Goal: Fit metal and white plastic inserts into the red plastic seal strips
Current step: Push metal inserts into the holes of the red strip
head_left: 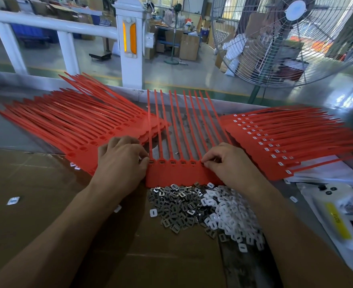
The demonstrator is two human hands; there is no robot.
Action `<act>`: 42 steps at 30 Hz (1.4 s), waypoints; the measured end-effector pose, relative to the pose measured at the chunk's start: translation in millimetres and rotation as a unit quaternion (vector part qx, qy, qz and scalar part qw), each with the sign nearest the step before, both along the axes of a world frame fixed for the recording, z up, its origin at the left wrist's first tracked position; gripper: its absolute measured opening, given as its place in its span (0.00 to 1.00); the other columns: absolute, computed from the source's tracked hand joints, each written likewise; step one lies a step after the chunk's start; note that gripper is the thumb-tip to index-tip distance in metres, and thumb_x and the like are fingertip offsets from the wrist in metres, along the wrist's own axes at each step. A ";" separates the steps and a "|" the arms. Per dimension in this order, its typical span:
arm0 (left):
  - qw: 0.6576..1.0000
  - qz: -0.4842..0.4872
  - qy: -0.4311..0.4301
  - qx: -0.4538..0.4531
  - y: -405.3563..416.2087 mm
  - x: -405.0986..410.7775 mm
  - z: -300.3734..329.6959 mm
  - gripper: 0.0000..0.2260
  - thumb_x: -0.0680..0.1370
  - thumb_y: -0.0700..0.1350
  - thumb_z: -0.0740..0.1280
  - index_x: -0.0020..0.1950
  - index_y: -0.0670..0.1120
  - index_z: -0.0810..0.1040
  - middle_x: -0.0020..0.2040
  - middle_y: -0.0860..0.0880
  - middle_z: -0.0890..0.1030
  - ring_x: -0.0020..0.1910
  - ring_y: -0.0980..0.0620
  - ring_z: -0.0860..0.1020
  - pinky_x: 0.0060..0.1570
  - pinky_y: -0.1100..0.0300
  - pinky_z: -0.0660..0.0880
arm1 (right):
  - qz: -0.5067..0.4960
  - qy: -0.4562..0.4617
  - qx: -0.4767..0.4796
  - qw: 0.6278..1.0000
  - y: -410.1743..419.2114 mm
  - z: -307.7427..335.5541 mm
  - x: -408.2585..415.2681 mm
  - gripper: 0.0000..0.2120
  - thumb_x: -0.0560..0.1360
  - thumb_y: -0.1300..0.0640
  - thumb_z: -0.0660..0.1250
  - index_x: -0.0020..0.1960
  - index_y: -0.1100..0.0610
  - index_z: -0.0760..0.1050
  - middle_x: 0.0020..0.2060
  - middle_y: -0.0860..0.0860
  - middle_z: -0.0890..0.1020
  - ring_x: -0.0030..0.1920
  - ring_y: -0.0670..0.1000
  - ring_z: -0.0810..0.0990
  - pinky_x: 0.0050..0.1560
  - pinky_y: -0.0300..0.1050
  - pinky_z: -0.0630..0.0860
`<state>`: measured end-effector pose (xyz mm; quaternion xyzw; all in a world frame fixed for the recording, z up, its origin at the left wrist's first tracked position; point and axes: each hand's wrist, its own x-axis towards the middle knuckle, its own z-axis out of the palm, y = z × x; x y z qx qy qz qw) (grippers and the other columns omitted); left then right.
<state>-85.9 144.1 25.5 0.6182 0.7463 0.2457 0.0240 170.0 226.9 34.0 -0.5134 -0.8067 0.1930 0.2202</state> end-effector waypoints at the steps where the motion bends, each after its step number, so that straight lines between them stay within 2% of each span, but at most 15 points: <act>1: 1.000 0.000 -0.002 0.001 -0.2 -0.2 -0.1 0.09 0.80 0.54 0.66 0.57 0.57 0.84 0.68 0.56 0.73 0.71 0.51 0.62 0.71 0.47 0.54 | 0.001 -0.004 0.002 1.000 0.0 0.2 -0.9 0.06 0.78 0.58 0.73 0.48 0.47 0.85 0.48 0.43 0.79 0.50 0.41 0.78 0.52 0.36 0.72; 6: 1.000 0.003 -0.002 0.008 1.3 -0.2 -1.0 0.08 0.80 0.54 0.66 0.56 0.57 0.84 0.67 0.57 0.73 0.70 0.51 0.62 0.69 0.49 0.55 | 0.012 -0.027 0.021 0.999 0.3 3.0 -1.1 0.05 0.78 0.58 0.73 0.50 0.48 0.87 0.47 0.44 0.80 0.49 0.43 0.79 0.54 0.38 0.73; 10: 1.000 0.003 -0.002 0.008 2.0 -0.9 -3.2 0.08 0.80 0.54 0.66 0.56 0.57 0.83 0.67 0.57 0.73 0.70 0.52 0.62 0.69 0.50 0.54 | 0.001 -0.020 0.020 1.000 -0.4 0.2 -1.7 0.03 0.77 0.55 0.74 0.49 0.48 0.85 0.47 0.42 0.79 0.48 0.40 0.78 0.48 0.32 0.70; 12: 1.000 0.002 -0.003 0.012 2.2 -0.7 -3.8 0.08 0.80 0.54 0.67 0.55 0.57 0.83 0.67 0.57 0.73 0.70 0.52 0.62 0.68 0.50 0.54 | -0.002 -0.015 0.017 1.000 0.0 -0.6 -2.6 0.02 0.77 0.55 0.74 0.47 0.48 0.84 0.47 0.43 0.78 0.47 0.41 0.78 0.47 0.32 0.69; 16: 1.000 0.003 0.001 0.009 2.7 -0.1 -4.1 0.08 0.80 0.54 0.66 0.56 0.57 0.83 0.67 0.57 0.73 0.70 0.52 0.62 0.69 0.49 0.55 | 0.006 -0.030 -0.010 0.999 3.5 3.4 -2.1 0.05 0.78 0.54 0.74 0.45 0.46 0.81 0.48 0.43 0.78 0.48 0.42 0.77 0.47 0.37 0.71; 19: 1.000 0.007 0.000 0.005 2.6 0.8 -3.6 0.08 0.80 0.54 0.67 0.56 0.58 0.83 0.67 0.57 0.73 0.71 0.51 0.62 0.70 0.48 0.55 | 0.006 -0.033 -0.021 0.999 5.2 3.9 -1.4 0.07 0.77 0.54 0.74 0.43 0.45 0.80 0.48 0.43 0.78 0.48 0.41 0.77 0.45 0.34 0.68; 25: 1.000 0.007 0.001 0.003 1.7 1.7 -1.9 0.08 0.80 0.54 0.67 0.56 0.57 0.83 0.67 0.57 0.73 0.71 0.51 0.63 0.70 0.48 0.55 | -0.013 0.009 -0.018 1.000 6.7 -1.9 -2.5 0.06 0.77 0.55 0.75 0.43 0.46 0.81 0.48 0.42 0.80 0.49 0.41 0.77 0.49 0.41 0.71; 31: 1.000 0.006 0.003 0.001 2.2 1.2 -2.2 0.08 0.80 0.54 0.67 0.55 0.58 0.83 0.67 0.57 0.73 0.71 0.51 0.63 0.70 0.47 0.56 | -0.032 0.037 -0.030 0.998 9.3 -5.2 -2.9 0.07 0.76 0.54 0.75 0.42 0.45 0.81 0.43 0.40 0.82 0.46 0.39 0.79 0.44 0.38 0.71; 34: 1.000 0.006 0.001 -0.001 2.4 0.6 -2.0 0.08 0.79 0.54 0.67 0.55 0.58 0.83 0.67 0.57 0.73 0.71 0.51 0.62 0.70 0.47 0.56 | -0.033 0.066 -0.040 0.996 6.4 -4.5 0.6 0.06 0.78 0.55 0.73 0.44 0.45 0.82 0.44 0.40 0.83 0.47 0.39 0.80 0.45 0.37 0.71; 39: 1.000 0.003 -0.001 0.000 1.4 -0.1 -2.4 0.08 0.80 0.54 0.66 0.56 0.58 0.83 0.68 0.57 0.73 0.71 0.51 0.62 0.70 0.47 0.55 | 0.025 0.047 0.014 0.998 -9.3 6.3 1.2 0.05 0.79 0.54 0.73 0.46 0.45 0.82 0.45 0.38 0.81 0.48 0.35 0.78 0.46 0.31 0.68; 42: 1.000 0.003 0.002 -0.001 0.8 0.1 -1.8 0.09 0.80 0.54 0.66 0.57 0.58 0.83 0.68 0.57 0.73 0.71 0.51 0.62 0.70 0.48 0.55 | 0.083 0.031 -0.001 0.996 -22.6 10.7 -5.4 0.02 0.78 0.53 0.73 0.49 0.45 0.84 0.45 0.38 0.81 0.49 0.36 0.78 0.46 0.30 0.69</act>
